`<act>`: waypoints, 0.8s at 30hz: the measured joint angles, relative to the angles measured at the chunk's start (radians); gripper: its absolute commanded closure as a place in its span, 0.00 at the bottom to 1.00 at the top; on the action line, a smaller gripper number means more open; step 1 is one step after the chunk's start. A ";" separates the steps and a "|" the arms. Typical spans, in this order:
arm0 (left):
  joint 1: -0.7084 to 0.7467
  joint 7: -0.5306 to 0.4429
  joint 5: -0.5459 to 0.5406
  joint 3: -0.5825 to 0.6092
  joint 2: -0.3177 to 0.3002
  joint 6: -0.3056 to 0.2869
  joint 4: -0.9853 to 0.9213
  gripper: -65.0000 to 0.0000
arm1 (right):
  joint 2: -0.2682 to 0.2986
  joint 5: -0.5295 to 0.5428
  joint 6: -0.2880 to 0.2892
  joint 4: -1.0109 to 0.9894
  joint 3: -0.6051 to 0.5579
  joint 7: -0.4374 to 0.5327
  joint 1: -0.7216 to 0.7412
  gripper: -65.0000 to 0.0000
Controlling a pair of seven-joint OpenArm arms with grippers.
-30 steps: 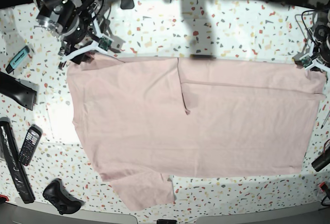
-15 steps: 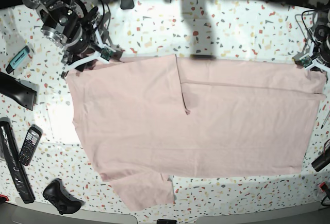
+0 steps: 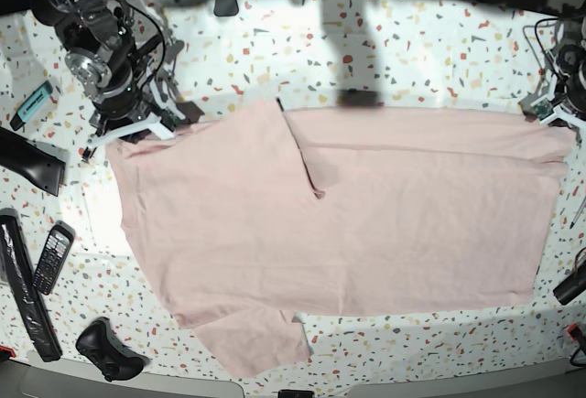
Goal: Fold the T-shirt properly
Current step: 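Grasp the shoulder corners of the pink shirt with both grippers, then pull the shirt by its shoulder corners toward the robot with both grippers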
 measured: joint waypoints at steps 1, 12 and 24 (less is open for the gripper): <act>0.000 0.000 0.000 0.000 -0.001 0.000 0.000 1.00 | 0.013 0.006 -0.009 0.001 -0.003 0.000 -0.003 1.00; 0.010 0.034 -0.011 0.000 0.000 0.001 0.008 1.00 | 0.069 0.056 -0.019 0.003 -0.004 -0.055 -0.004 1.00; 0.247 0.140 -0.034 0.000 -0.115 0.001 0.190 1.00 | 0.192 0.136 -0.027 0.130 0.002 -0.121 -0.219 1.00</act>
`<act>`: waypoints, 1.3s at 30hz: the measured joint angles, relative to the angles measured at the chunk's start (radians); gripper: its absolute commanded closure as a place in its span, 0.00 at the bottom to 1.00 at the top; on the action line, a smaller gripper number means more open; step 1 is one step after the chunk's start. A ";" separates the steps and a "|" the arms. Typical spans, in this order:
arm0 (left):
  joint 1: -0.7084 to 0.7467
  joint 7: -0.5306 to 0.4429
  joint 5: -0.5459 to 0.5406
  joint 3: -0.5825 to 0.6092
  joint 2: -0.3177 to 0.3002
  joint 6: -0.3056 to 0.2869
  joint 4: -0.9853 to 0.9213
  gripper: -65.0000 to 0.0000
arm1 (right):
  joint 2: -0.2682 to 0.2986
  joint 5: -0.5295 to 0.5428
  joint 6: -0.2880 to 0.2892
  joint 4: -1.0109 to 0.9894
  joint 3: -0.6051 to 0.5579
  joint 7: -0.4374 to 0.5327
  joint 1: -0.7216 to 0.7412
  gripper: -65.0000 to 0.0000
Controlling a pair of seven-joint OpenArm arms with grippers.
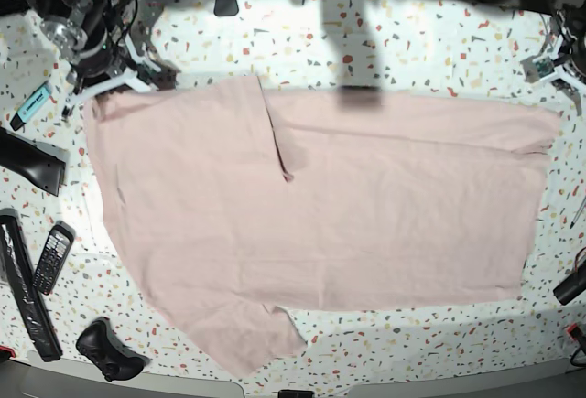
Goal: Fold the T-shirt properly
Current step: 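Pull the shirt by its shoulder corners toward the robot with both grippers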
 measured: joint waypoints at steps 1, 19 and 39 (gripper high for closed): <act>0.009 0.000 0.000 0.000 -0.004 -0.001 0.006 1.00 | -0.001 0.000 0.000 0.008 0.000 -0.008 -0.019 1.00; 0.165 0.008 0.031 -0.012 -0.027 0.043 0.023 1.00 | -0.001 -0.008 0.001 0.117 0.000 -0.038 -0.238 1.00; 0.167 0.037 0.030 -0.012 -0.027 0.045 0.024 1.00 | -0.001 -0.060 0.000 0.117 0.000 -0.038 -0.244 1.00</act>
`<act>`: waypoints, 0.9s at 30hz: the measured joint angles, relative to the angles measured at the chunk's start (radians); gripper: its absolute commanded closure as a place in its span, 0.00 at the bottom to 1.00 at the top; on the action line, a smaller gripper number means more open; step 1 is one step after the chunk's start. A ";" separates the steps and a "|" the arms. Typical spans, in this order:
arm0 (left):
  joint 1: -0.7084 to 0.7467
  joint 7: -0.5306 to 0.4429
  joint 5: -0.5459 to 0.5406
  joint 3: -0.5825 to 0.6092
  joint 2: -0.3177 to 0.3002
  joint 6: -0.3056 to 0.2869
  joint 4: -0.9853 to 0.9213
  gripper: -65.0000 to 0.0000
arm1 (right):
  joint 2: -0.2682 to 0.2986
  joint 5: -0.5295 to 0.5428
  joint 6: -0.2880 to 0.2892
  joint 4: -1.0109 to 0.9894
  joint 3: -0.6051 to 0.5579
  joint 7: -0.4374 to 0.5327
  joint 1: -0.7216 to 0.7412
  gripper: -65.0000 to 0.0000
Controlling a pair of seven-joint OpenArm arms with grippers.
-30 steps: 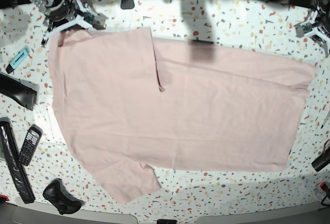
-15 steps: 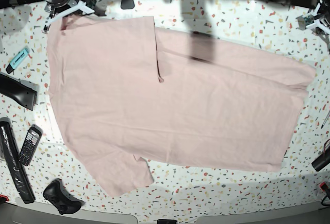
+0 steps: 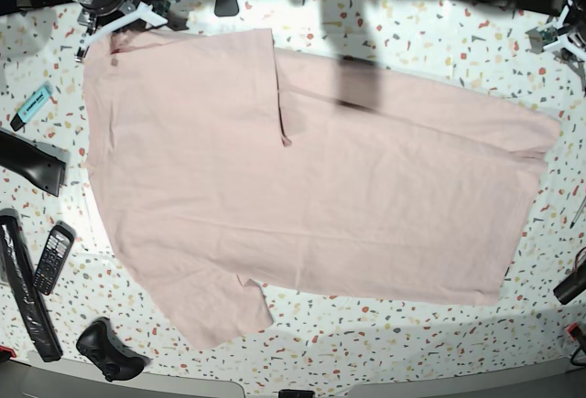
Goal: Fold the T-shirt properly
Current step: 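Pull the shirt by its shoulder corners toward the robot with both grippers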
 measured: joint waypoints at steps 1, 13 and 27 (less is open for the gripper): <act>0.000 0.002 0.000 0.000 0.000 0.008 0.000 1.00 | 0.000 0.000 0.000 0.000 0.000 0.000 0.000 1.00; 0.016 0.009 -0.019 -0.058 0.008 0.347 0.169 1.00 | 0.000 0.000 0.000 0.000 0.000 0.011 0.000 1.00; -0.104 -0.114 -0.093 -0.164 0.008 0.168 0.148 0.56 | -0.006 0.000 -0.003 0.000 0.000 0.011 0.000 1.00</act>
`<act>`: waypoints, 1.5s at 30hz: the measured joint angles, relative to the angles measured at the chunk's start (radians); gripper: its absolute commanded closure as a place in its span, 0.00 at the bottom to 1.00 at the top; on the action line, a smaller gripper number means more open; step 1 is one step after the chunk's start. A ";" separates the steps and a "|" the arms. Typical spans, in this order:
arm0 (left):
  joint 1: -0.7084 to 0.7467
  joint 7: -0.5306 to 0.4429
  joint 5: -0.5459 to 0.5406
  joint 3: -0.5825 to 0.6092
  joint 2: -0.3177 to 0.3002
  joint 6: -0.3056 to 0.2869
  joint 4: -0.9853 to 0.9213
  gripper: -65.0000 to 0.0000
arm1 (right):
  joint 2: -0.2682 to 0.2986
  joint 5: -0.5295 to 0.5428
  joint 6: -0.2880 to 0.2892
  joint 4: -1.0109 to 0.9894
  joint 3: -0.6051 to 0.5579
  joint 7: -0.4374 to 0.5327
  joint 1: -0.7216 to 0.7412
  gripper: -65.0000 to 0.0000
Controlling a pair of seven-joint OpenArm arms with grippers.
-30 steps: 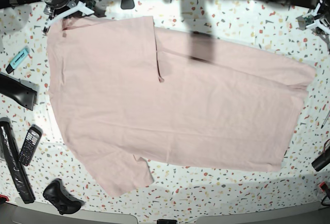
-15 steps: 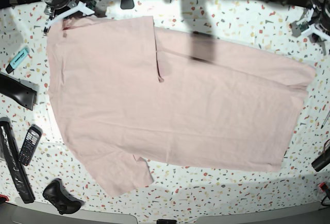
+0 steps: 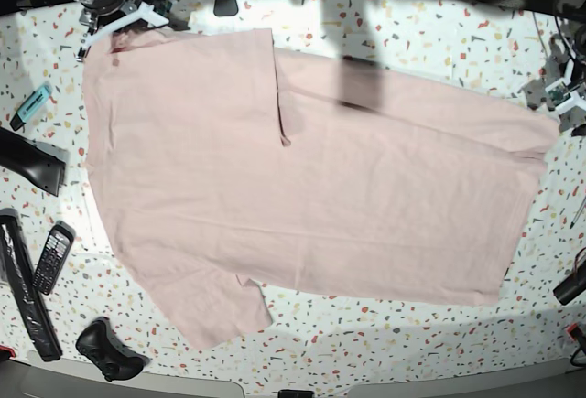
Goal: Fold the T-shirt properly
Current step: 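Pull the shirt by its shoulder corners toward the robot with both grippers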
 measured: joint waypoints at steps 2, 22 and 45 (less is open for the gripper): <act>-0.016 -0.002 0.034 0.005 0.000 -0.008 -0.015 0.56 | 0.000 0.000 0.000 0.000 0.000 0.000 0.000 1.00; -0.335 -0.055 0.214 0.389 0.017 0.036 -0.319 0.56 | -0.002 0.000 -0.001 0.000 0.000 -0.020 0.000 1.00; -0.101 0.061 0.217 0.443 -0.051 0.168 -0.225 1.00 | -0.025 -0.001 -0.003 0.000 0.001 -0.026 0.001 1.00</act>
